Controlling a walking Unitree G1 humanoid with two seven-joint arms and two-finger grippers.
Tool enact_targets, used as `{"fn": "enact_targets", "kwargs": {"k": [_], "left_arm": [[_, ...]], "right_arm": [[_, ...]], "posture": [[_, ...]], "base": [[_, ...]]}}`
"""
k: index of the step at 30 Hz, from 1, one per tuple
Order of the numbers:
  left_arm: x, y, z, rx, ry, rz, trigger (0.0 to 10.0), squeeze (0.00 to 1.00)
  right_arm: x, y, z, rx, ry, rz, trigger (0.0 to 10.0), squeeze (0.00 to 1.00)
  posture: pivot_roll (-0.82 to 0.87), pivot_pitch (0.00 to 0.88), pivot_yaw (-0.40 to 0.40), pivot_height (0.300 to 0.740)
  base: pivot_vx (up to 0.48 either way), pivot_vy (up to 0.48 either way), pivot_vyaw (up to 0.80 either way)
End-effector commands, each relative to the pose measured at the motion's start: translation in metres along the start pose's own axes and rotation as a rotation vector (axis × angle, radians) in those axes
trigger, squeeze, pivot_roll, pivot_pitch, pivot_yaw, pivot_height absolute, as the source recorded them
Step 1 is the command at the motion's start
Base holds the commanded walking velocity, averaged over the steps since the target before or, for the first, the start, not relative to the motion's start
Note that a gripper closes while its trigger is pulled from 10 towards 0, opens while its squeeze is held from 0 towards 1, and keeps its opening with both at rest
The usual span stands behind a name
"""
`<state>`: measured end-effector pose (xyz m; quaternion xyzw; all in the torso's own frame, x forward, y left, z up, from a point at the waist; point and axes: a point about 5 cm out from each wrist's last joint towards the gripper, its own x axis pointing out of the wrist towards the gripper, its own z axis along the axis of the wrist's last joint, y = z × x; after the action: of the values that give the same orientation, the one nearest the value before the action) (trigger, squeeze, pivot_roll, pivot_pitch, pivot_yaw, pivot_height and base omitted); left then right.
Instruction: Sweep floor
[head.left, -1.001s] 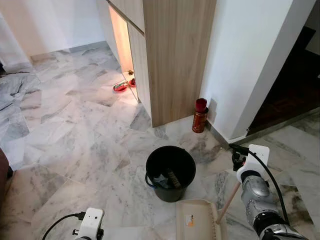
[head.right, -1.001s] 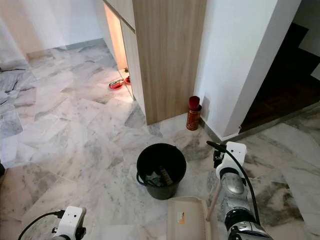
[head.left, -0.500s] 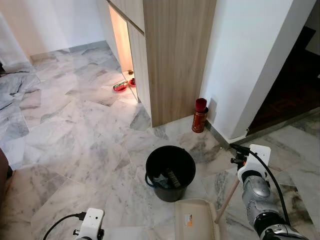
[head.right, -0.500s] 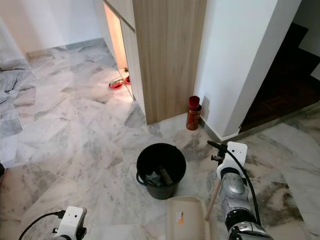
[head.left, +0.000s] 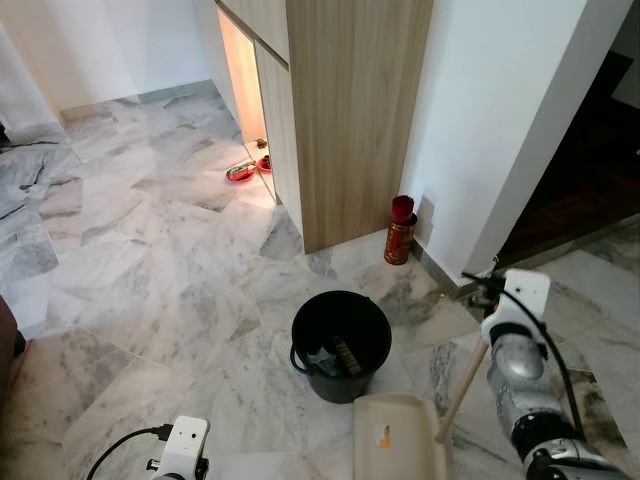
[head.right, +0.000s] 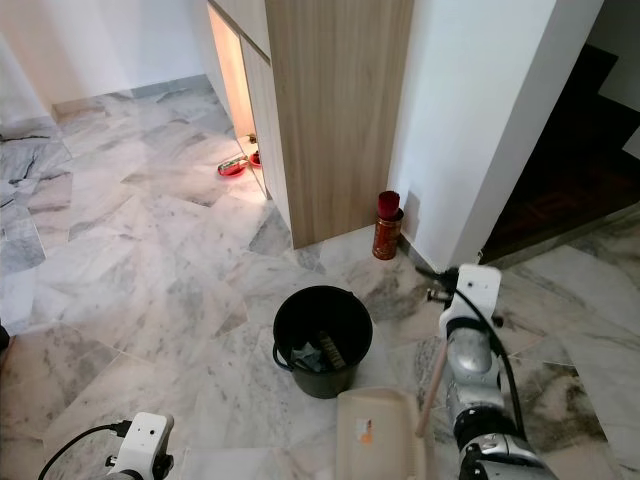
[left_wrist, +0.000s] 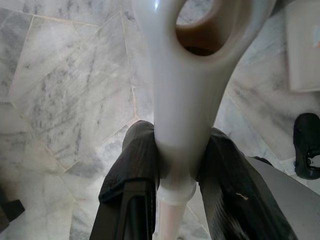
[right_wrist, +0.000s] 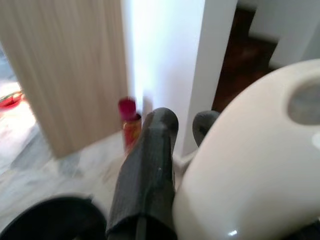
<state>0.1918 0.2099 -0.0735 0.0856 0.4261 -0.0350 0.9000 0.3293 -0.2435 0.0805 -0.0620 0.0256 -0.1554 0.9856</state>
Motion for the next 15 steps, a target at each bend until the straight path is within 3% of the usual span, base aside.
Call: {"fn": "enact_targets", "kwargs": {"k": [1, 7, 15], "left_arm": [[-0.001, 0.000, -0.004, -0.002, 0.020, -0.001, 10.0, 0.00], [-0.001, 0.000, -0.004, 0.001, 0.018, -0.003, 10.0, 0.00], [-0.001, 0.001, -0.004, 0.006, 0.018, -0.005, 10.0, 0.00]], "right_arm": [[0.007, 0.003, 0.021, -0.044, -0.101, 0.001, 10.0, 0.00], [0.009, -0.005, 0.030, -0.140, -0.150, -0.091, 10.0, 0.00], [0.006, -0.031, 0.021, -0.225, -0.093, -0.282, 10.0, 0.00]], "posture": [[0.05, 0.000, 0.027, 0.740], [0.05, 0.000, 0.030, 0.740], [0.05, 0.000, 0.036, 0.740]], "base": [[0.000, 0.000, 0.00], [0.000, 0.000, 0.00], [0.000, 0.000, 0.00]]}}
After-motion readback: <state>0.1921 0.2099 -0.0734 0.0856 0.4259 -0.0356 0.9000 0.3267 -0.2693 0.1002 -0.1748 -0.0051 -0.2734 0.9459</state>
